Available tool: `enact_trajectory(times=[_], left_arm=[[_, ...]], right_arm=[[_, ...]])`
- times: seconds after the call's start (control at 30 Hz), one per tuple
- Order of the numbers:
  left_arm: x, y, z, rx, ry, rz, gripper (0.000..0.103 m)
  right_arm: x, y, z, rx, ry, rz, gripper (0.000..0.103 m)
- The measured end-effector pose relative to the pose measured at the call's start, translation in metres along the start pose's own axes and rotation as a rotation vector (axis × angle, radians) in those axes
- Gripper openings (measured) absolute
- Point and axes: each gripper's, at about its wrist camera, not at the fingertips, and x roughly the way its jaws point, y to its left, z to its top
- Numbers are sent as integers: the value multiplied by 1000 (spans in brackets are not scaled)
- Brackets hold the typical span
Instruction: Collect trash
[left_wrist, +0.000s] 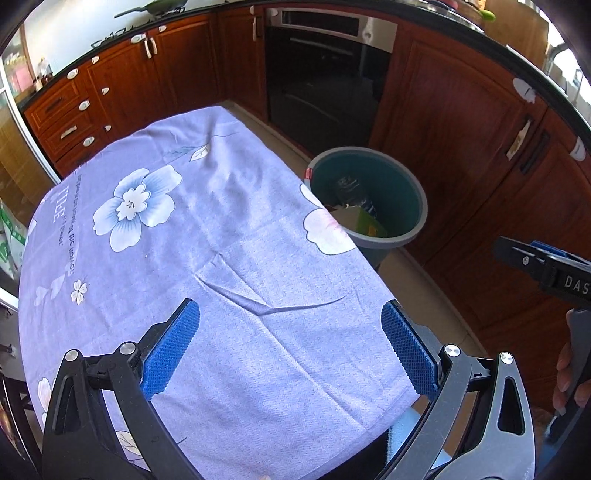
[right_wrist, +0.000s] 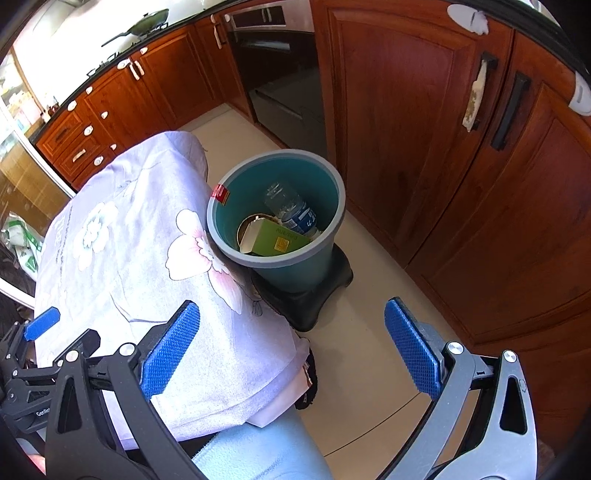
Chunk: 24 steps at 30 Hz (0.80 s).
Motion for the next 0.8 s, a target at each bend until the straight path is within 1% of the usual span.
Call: enact_trajectory(times=[0.3,0.8], left_arm=[[4,4,-3,-9,11,-2,99],[8,11,-5,-24,22,-5,99]], right_arm=[[15,6,-3,-4,43,17,96],[25,12,-7,-16,68,0,96]])
